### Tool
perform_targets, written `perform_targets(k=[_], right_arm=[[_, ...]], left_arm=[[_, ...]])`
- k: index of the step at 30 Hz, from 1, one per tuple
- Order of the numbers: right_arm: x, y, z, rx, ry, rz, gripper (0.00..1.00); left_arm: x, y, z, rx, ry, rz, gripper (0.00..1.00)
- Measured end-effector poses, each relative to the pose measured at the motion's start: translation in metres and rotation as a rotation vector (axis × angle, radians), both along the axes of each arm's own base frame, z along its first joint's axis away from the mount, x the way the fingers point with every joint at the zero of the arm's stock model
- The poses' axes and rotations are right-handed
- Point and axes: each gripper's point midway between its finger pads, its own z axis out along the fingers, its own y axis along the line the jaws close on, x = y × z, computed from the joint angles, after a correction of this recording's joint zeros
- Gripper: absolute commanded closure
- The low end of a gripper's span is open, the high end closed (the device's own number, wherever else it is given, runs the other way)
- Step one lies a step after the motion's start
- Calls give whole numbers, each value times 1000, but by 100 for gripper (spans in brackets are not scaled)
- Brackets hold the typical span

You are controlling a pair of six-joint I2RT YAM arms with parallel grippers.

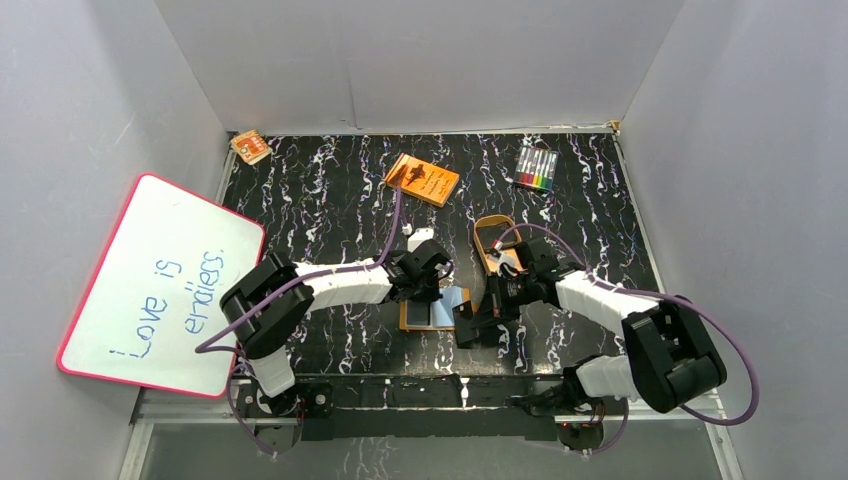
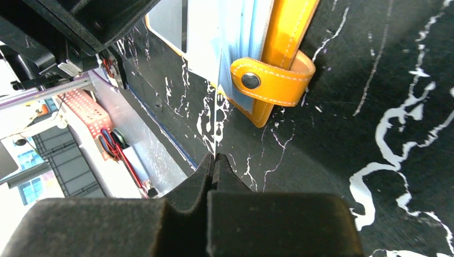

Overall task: Put the credit cards into the card holder
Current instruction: Insert the credit card into the card holder.

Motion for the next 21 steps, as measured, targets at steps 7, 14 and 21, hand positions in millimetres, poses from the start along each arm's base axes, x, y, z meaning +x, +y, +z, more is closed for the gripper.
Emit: perform_targets(k=[7,14,21], right_arm=[[-3,9,-1,12,17,35,100],[3,14,-2,26,5,27,100],[3,17,-8,23,27,31,100]], left_arm=[[-2,2,0,5,6,1,97],[-8,12,2,32,25,2,75],[-18,25,6,75,49,-2,57]])
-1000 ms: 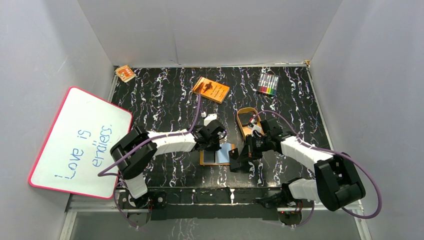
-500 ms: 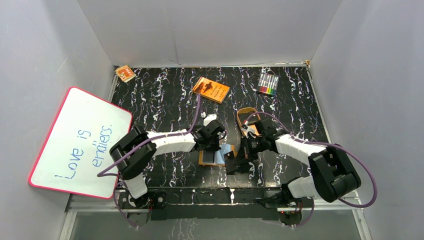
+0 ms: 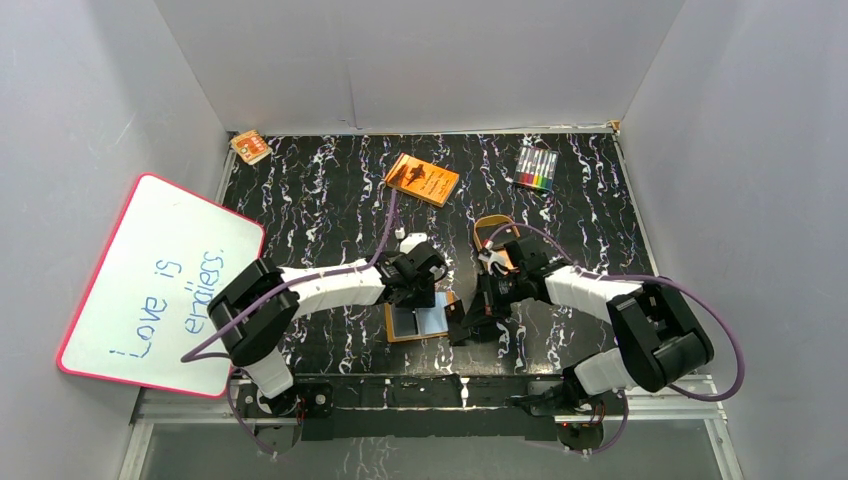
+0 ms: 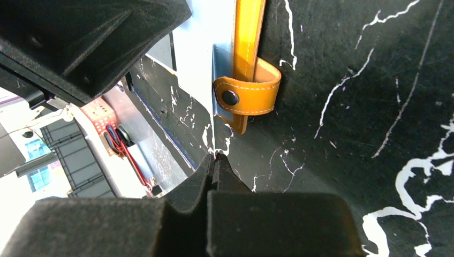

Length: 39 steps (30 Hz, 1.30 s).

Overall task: Put the credit cards into the card holder
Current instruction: Insert the credit card into the card holder.

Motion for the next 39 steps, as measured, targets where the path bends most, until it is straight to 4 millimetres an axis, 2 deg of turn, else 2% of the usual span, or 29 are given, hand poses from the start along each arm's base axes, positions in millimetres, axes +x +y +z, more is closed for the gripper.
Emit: perform_targets(k=[10,16,20,26,32,39], right_arm=[[2,16,9,29,-30,49,100],[1,25,13,36,-31,69,100],[1,34,15,39,-30,87,100],[-1,51,8,31,-15,106,100],[-2,59,2,15,-4,97,100],[2,77,4,7,-41,111,100]], left_arm=[[-3,10,16,11,-14,3,44],[-3,14,35,-9,-42,11,41],[0,19,57,-47,-92,38,39],[-12,51,77,-111,-149,126,38],[-21,69,71,-117,-155,174,38],[-23,76,64,-113,-148,204,38]])
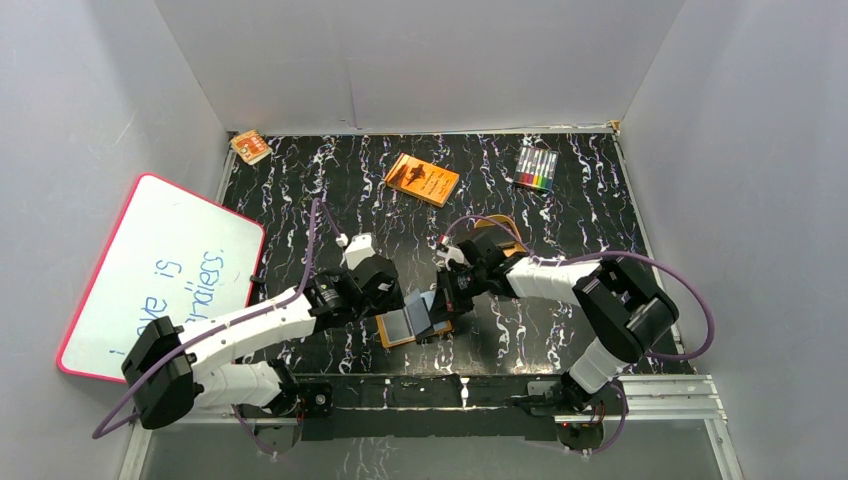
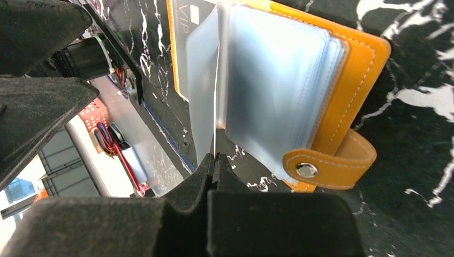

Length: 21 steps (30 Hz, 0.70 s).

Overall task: Put the credit cards into the card holder
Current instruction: Insert the credit card into the card holder.

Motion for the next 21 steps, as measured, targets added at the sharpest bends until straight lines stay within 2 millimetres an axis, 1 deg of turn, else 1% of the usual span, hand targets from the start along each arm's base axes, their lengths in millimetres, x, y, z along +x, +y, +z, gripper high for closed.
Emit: perform_targets(k=[6,10,14,17,21], right_arm=[[-3,13,2,-1,-12,19,100],[-6,17,-4,-12,-10,27,100],[-7,24,-6,-18,-13,39,100],[-5,28,-6,-21,-20,42,100],[-5,28,-7,-28,-23,35,100]], left_arm=[[4,2,10,-19,-34,19,37],[4,3,10,-17,-35,20,38],[3,4,9,-20,-34,23,39],[1,6,4,-15,-28,22,41],[-3,10,-9,-1,-9,27,48]])
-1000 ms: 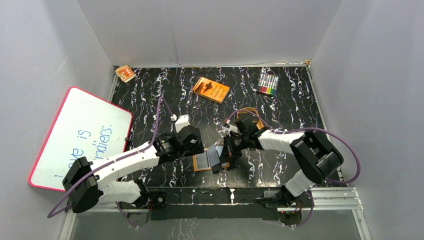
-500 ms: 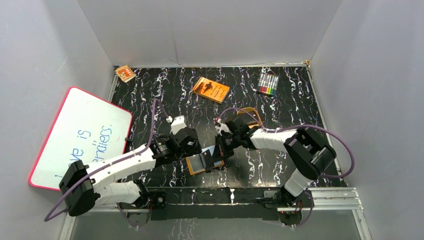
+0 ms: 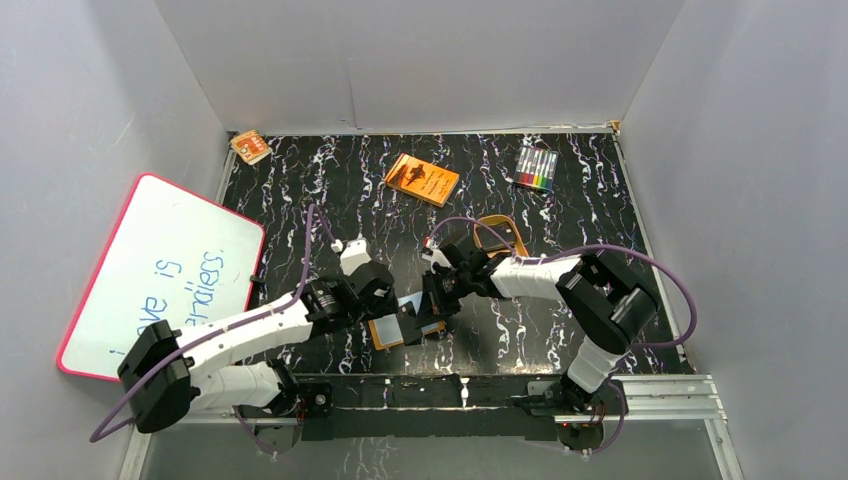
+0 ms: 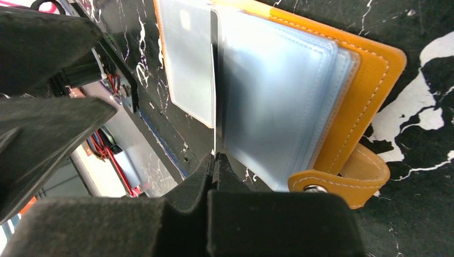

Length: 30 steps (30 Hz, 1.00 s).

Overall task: Put the credit cards into the card holder
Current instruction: Insert the credit card into the card holder.

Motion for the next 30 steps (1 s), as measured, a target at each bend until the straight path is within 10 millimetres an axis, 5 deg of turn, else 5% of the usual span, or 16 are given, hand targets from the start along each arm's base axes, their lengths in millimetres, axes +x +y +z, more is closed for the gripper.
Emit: perform_targets(k=[10,30], right_arm=[[7,-2,5,-7,-39,-39,100],[18,-1,8,22,-29,-77,100]], left_arm=[[-22,31,-57,118,113,51,64],[-18,30,-59,113,115,72,62]])
